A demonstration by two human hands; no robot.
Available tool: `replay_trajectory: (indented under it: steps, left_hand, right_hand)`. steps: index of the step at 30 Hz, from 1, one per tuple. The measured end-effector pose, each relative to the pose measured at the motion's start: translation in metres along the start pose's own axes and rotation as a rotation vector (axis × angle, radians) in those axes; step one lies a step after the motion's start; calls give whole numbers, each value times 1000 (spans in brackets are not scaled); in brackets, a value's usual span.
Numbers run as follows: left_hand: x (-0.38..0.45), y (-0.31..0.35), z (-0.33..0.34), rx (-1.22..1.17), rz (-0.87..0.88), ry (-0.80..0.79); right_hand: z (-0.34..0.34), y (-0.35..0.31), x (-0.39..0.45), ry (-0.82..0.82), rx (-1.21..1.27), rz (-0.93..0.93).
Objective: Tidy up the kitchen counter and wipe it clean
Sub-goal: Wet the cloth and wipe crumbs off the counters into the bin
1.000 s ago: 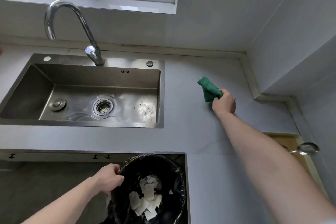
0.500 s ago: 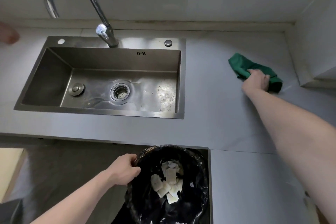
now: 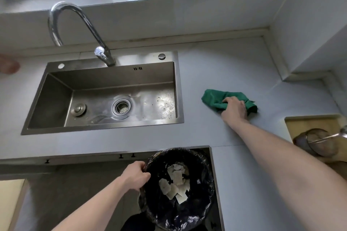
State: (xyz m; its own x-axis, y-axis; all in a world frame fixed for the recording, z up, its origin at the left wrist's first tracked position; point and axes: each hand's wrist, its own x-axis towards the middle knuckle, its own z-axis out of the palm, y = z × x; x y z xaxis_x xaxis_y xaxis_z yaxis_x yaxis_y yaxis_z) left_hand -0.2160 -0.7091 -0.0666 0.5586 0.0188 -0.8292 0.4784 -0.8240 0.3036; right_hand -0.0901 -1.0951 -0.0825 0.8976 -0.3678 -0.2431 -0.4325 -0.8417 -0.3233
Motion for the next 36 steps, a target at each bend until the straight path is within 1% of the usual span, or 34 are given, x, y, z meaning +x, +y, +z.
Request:
replay_trajectory:
  steps: [7, 11, 13, 16, 18, 22, 29, 33, 36]
  left_hand:
    - [-16, 3, 3, -15, -19, -37]
    - [-17, 1, 6, -16, -27, -61]
    - [-14, 0, 7, -29, -21, -63]
    - [-9, -2, 8, -49, -3, -69]
    - [-6, -3, 8, -60, 6, -73]
    - [0, -7, 5, -34, 31, -74]
    - [2, -3, -2, 43, 96, -106]
    - [1, 1, -6, 85, 124, -112]
    - [3, 1, -7, 106, 139, -113]
  right_hand:
    - [9, -20, -73, -71, 132, 67]
    - [11, -37, -116, -154, 202, 117]
    - [13, -44, -137, -246, 217, 113]
    - [17, -57, -177, -466, 231, 55]
    - [20, -60, -202, -501, 269, 25]
    - [6, -51, -232, -374, 361, 69]
    - [-57, 1, -259, 81, 563, 281]
    - [-70, 31, -282, 299, 573, 408]
    - [-58, 55, -303, 388, 490, 488]
